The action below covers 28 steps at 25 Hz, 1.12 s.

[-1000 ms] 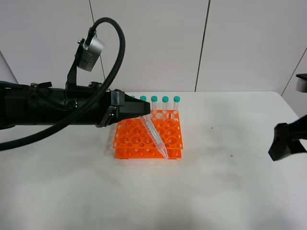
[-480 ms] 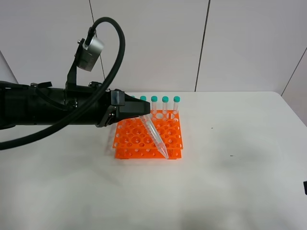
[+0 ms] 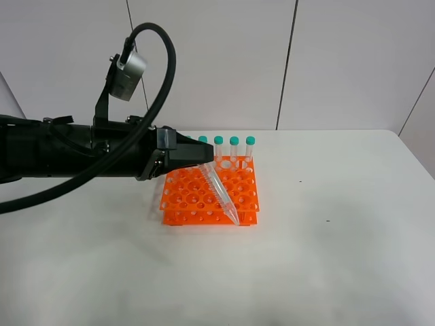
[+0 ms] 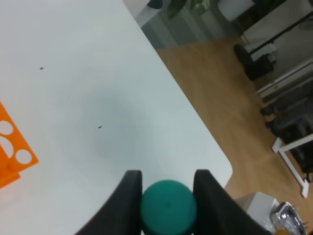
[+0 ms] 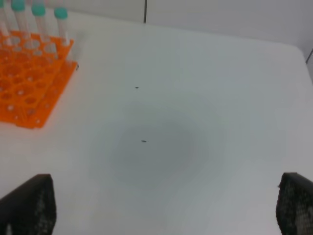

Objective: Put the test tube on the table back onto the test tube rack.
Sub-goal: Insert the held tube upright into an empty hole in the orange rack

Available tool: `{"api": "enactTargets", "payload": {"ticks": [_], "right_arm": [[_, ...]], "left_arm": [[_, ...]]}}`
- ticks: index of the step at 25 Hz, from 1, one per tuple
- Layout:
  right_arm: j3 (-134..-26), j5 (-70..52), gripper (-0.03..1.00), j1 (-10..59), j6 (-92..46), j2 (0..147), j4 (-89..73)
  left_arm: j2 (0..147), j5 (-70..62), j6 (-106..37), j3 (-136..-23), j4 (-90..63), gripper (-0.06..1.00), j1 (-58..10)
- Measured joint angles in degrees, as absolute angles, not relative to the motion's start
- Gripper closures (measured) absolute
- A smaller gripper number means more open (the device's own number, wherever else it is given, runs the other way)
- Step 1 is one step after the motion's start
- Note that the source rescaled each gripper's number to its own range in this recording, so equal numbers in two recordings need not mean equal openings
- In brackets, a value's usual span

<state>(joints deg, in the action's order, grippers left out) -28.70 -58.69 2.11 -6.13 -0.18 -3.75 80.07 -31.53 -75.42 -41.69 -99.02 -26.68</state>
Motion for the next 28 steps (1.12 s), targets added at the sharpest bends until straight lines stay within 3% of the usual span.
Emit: {"api": "enactTargets", "payload": {"ticks": [9,19,28], "right_arm": [[-28.7,-58.7,-0.03,2.1,-5.6,-0.2,-3.7],[-28.7,-58.7,-0.03,2.1,-5.6,-0.3,-3.7],[-28.7,-58.7,-0.03,2.1,-5.5,-0.3,-3.9]], "left_arm": [[79.2,-32.8,-73.6,-41.7,-99.0,0.94,-26.7],[68.7,-31.7,-70.9,-46.6,-99.0,0.94,-26.7],[68.1,-24.7,-84.5,-47.4,-98.4,0.94,-26.7]]}}
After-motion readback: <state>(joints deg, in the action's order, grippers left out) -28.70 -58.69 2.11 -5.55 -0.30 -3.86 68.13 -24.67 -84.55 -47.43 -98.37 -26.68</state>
